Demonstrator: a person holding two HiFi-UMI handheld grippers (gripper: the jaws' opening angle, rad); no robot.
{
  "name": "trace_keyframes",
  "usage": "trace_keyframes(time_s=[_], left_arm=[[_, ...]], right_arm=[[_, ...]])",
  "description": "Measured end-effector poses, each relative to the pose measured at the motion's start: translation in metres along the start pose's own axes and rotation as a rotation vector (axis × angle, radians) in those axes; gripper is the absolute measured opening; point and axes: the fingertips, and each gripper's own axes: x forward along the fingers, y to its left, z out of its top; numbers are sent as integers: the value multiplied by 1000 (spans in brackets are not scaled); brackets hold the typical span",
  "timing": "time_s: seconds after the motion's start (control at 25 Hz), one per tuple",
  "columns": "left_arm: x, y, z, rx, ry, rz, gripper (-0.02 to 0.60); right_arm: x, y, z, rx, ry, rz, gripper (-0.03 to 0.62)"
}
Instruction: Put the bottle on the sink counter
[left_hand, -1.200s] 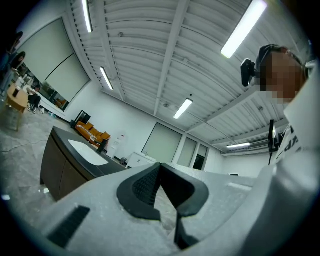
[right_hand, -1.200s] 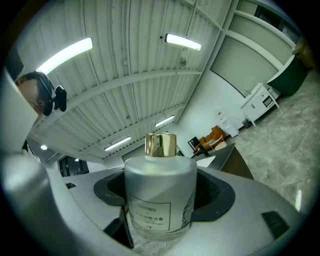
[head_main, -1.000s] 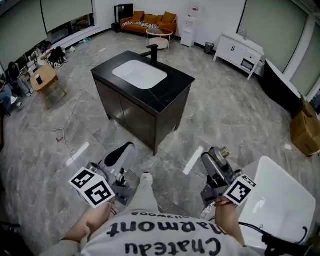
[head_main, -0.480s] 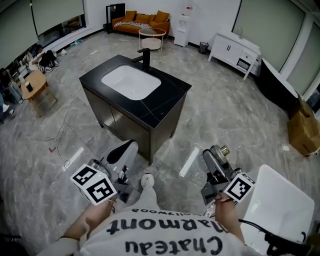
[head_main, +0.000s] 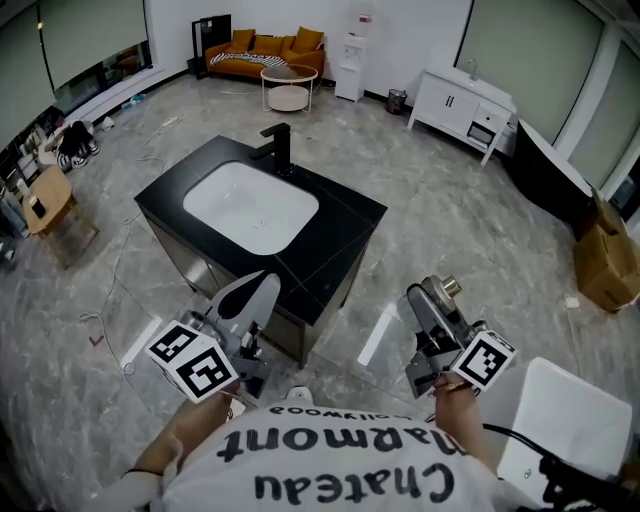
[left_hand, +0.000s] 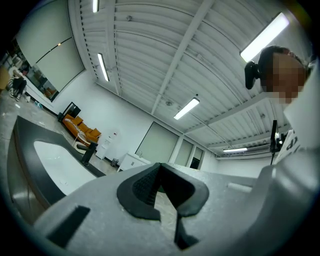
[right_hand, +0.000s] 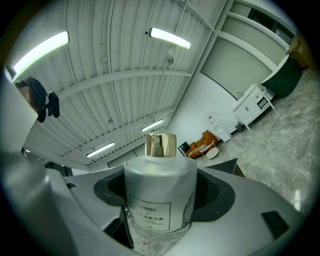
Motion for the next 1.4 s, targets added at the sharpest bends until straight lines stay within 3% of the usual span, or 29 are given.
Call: trace_keyframes(time_s=[0.28, 0.44, 0.64, 0.8, 1.0, 1.4], left_arm=[[75, 60, 35, 6, 16, -35, 15], [91, 95, 29, -3, 52, -15, 15], [108, 133, 8, -93, 77, 28, 15], [114, 155, -12, -58, 142, 82, 15], [127, 177, -35, -58, 178, 112, 15], [173, 230, -81, -90, 241, 324, 17]], right_arm=[[93, -26, 38, -24, -15, 29, 344], [123, -45, 28, 6, 4, 5, 344], [150, -77, 8, 69, 62, -39, 344], [163, -98, -10, 99, 134, -71, 344], [196, -127, -23, 137, 208, -48, 344], [272, -199, -46, 89, 448, 80, 344]])
